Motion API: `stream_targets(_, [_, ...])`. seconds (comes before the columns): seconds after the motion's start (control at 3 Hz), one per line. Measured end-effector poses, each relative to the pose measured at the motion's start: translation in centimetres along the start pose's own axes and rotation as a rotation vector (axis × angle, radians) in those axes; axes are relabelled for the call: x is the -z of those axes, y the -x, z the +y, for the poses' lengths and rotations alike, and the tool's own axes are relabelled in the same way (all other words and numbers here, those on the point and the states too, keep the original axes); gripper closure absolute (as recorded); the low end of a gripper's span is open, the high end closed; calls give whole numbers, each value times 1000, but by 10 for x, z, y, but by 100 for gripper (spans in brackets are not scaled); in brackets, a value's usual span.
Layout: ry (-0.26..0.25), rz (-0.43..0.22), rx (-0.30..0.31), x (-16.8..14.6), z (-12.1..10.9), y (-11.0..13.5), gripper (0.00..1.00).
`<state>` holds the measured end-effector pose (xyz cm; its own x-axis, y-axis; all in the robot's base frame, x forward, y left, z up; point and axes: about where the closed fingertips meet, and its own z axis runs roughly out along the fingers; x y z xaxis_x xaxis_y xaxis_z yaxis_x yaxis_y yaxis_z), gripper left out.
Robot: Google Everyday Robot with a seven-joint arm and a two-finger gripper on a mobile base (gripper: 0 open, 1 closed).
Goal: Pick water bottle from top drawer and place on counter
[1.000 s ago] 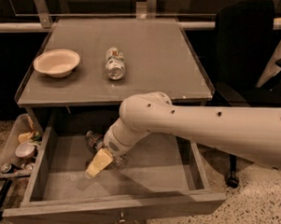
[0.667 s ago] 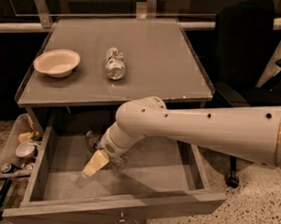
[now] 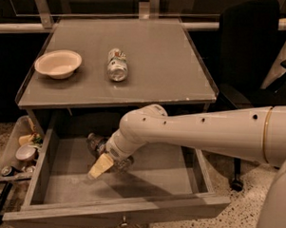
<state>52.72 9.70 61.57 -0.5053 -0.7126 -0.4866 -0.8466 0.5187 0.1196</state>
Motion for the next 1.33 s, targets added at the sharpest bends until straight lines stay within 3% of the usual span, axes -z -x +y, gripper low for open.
stream_targets(0.33, [-13, 9, -17, -11, -16, -9, 0])
stream_targets(0.67, [-13, 10, -17, -11, -17, -9, 18])
stream_targets(1.33, [-13, 10, -17, -11, -17, -9, 64])
